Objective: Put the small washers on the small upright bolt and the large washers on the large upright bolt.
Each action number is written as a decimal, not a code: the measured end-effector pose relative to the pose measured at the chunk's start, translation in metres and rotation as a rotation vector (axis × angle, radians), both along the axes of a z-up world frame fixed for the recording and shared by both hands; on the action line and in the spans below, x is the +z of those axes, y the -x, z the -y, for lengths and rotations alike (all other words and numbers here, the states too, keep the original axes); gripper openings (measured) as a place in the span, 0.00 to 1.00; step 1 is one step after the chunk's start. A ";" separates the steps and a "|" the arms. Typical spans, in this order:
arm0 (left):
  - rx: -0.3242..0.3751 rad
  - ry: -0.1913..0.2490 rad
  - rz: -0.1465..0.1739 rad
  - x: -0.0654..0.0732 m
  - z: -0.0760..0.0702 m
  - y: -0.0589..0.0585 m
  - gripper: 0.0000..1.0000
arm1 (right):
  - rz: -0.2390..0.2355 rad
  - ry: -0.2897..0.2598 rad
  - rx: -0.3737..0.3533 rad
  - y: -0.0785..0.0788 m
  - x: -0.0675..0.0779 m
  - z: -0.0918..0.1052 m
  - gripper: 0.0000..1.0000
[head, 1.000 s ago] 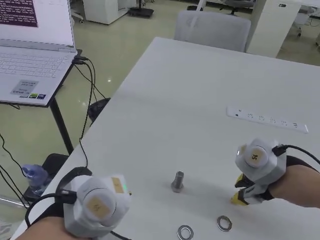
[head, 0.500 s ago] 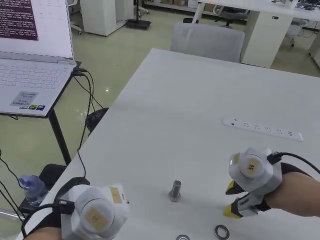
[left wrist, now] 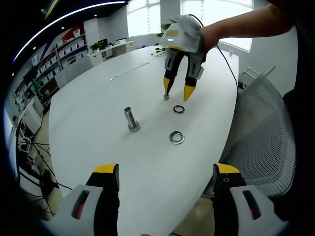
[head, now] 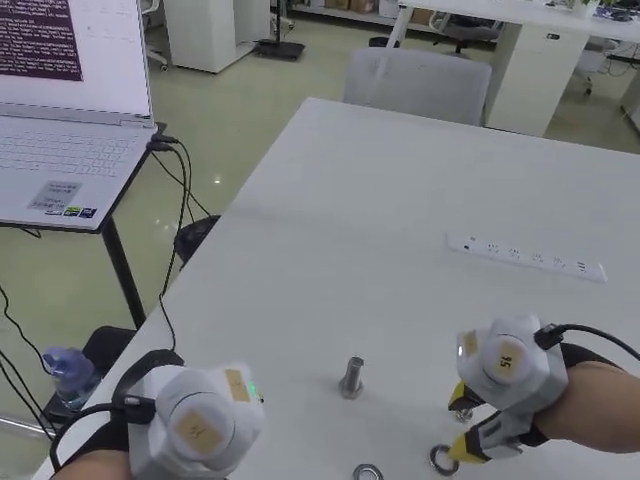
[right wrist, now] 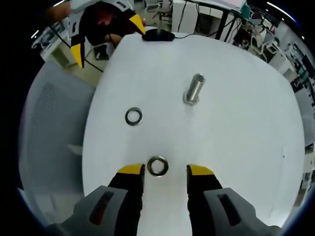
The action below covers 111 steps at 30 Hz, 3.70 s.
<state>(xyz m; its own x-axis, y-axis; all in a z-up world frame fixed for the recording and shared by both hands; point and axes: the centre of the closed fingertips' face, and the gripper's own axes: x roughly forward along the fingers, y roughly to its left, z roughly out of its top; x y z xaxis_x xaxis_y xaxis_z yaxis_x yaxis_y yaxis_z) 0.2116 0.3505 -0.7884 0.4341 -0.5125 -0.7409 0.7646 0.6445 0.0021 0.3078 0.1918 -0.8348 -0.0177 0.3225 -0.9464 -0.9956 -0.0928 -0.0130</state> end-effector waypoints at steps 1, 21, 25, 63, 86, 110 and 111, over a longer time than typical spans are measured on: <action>0.000 0.000 0.000 0.000 0.000 0.000 0.77 | -0.003 -0.001 -0.002 0.001 -0.001 0.000 0.36; 0.000 0.054 0.029 0.003 0.002 -0.004 0.78 | -0.019 0.029 -0.013 0.007 -0.038 0.006 0.34; -0.001 0.049 0.030 0.002 0.000 -0.005 0.78 | -0.017 0.038 -0.011 0.007 -0.040 0.007 0.34; -0.004 0.031 0.005 -0.004 0.002 0.001 0.72 | 0.016 0.098 -0.037 0.006 -0.044 0.007 0.22; -0.012 0.014 0.019 -0.001 0.002 0.002 0.70 | 0.004 0.089 -0.148 0.006 -0.003 0.042 0.22; 0.000 0.021 0.017 -0.004 0.007 0.002 0.71 | 0.062 0.027 -0.120 -0.033 0.062 -0.004 0.22; 0.002 0.022 0.018 -0.004 0.007 0.002 0.71 | 0.057 0.017 -0.114 -0.035 0.064 -0.011 0.22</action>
<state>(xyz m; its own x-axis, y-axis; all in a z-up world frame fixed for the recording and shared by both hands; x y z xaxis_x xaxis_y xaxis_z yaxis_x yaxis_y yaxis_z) 0.2100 0.3437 -0.7927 0.4479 -0.5276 -0.7219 0.7634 0.6460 0.0015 0.3423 0.2027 -0.7711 0.0722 0.3032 -0.9502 -0.9974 0.0205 -0.0693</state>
